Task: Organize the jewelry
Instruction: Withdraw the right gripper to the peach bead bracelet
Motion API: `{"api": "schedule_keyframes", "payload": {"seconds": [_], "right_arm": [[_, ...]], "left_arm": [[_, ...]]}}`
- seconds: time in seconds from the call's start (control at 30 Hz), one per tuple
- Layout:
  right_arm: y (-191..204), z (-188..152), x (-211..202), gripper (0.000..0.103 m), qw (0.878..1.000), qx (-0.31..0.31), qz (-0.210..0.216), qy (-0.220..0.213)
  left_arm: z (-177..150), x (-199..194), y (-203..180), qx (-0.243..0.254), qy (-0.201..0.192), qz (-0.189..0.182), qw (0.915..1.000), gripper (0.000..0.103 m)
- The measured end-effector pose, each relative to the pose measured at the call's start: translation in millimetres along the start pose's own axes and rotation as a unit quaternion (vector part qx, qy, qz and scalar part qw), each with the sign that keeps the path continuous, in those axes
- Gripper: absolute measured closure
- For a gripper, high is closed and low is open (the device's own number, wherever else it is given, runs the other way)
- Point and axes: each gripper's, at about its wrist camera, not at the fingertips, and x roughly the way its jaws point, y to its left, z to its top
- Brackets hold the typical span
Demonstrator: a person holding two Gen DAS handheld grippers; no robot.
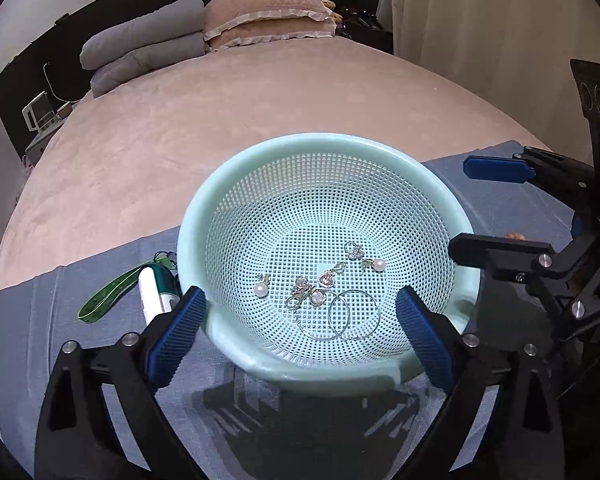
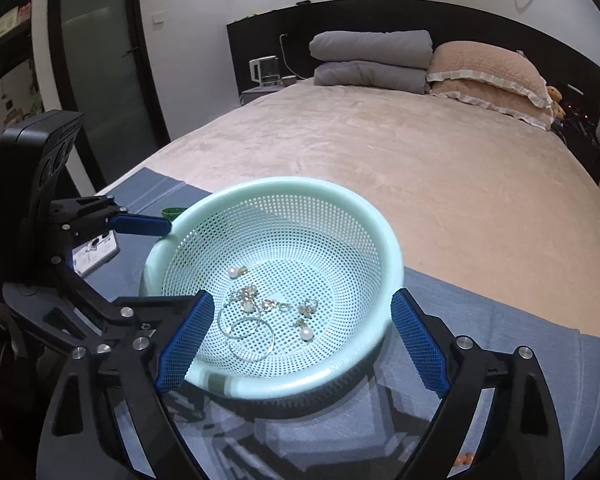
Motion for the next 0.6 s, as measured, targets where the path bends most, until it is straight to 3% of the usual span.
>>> {"api": "schedule_keyframes", "payload": {"seconds": [0.3, 0.6], "right_arm": [[-32.9, -30.0, -38.6, 0.017, 0.997, 0.060, -0.048, -0.013], [-76.9, -77.4, -56.9, 0.017, 0.987, 0.132, -0.091, 0.003]], "left_arm": [[-24.8, -26.6, 20.3, -0.034, 0.010, 0.020, 0.9992, 0.006], [-83.5, -29.2, 30.8, -0.058, 0.051, 0.043, 0.9961, 0.006]]}}
